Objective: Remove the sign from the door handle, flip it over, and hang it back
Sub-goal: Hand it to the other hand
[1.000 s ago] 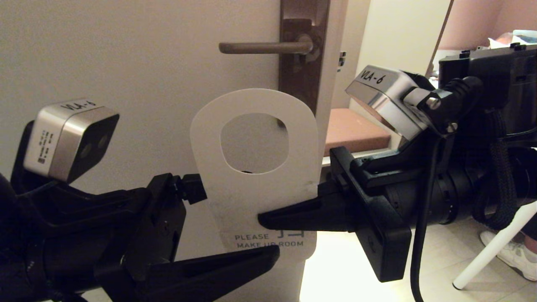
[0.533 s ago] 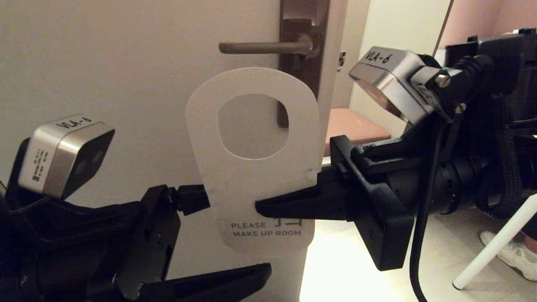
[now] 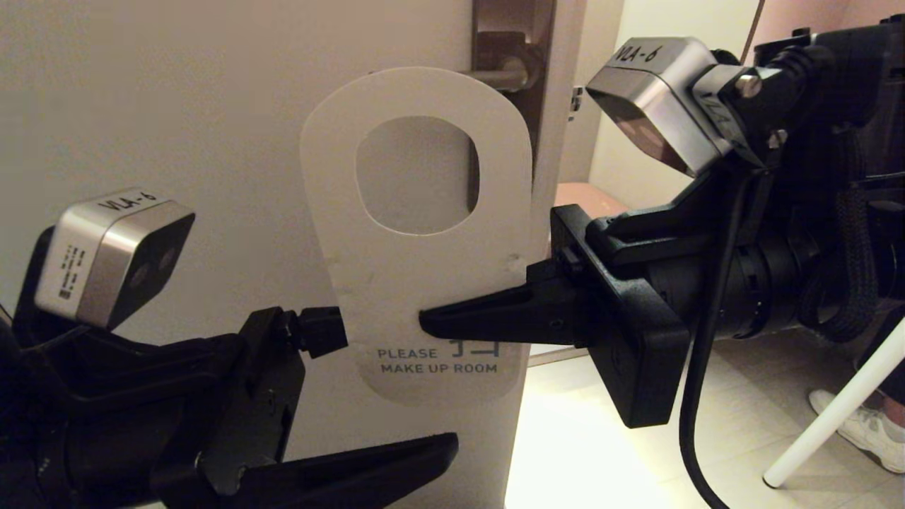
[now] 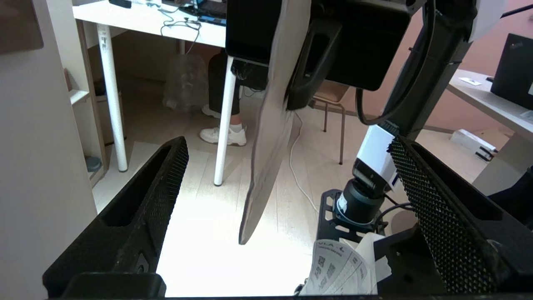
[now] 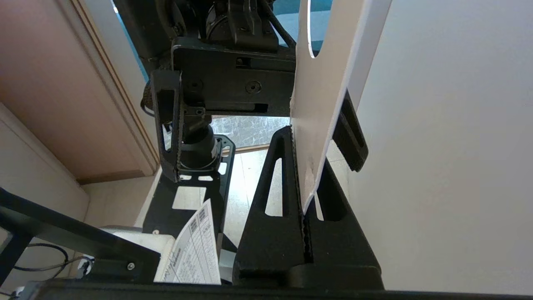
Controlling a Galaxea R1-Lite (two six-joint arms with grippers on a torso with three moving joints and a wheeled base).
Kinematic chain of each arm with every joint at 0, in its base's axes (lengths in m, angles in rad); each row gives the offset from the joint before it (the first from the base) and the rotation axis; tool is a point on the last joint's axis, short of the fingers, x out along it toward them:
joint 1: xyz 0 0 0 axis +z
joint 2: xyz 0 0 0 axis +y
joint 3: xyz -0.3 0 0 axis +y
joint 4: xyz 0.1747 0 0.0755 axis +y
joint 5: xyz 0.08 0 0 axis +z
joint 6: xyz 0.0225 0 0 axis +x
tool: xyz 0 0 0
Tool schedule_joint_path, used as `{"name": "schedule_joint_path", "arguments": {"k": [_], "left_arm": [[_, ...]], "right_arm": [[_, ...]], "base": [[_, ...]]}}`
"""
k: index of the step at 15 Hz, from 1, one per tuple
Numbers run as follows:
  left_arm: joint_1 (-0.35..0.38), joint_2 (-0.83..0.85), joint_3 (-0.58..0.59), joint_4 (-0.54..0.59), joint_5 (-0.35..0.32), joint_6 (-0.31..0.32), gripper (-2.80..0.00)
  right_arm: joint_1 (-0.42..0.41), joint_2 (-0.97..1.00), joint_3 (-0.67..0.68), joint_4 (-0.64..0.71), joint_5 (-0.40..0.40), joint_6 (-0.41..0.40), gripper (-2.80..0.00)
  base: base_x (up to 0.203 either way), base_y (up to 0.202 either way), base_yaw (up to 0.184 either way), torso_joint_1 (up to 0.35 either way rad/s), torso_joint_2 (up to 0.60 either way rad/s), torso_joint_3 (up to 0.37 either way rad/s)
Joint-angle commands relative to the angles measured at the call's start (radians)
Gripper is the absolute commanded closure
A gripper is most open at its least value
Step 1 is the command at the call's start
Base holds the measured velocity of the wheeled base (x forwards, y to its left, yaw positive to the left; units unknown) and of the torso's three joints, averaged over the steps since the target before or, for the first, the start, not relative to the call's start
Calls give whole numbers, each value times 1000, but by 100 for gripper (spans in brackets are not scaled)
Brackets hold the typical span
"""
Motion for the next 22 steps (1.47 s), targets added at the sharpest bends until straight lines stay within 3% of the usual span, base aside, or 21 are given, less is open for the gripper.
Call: {"name": "schedule_joint_path", "arguments": {"k": [1, 6, 22], "left_arm": [[0, 19, -15, -6, -2, -1, -280], [0, 55, -38, -8, -1, 32, -280], [-7, 66, -43, -12, -3, 25, -280]], "right_arm": [[2, 2, -2, -2, 4, -2, 0], [2, 14, -31, 0, 4, 1, 0], [17, 11, -37, 17, 16, 6, 0]], "base": [[0, 0, 0, 0, 0, 0], [0, 0, 0, 0, 0, 0], [0, 0, 0, 0, 0, 0]]}}
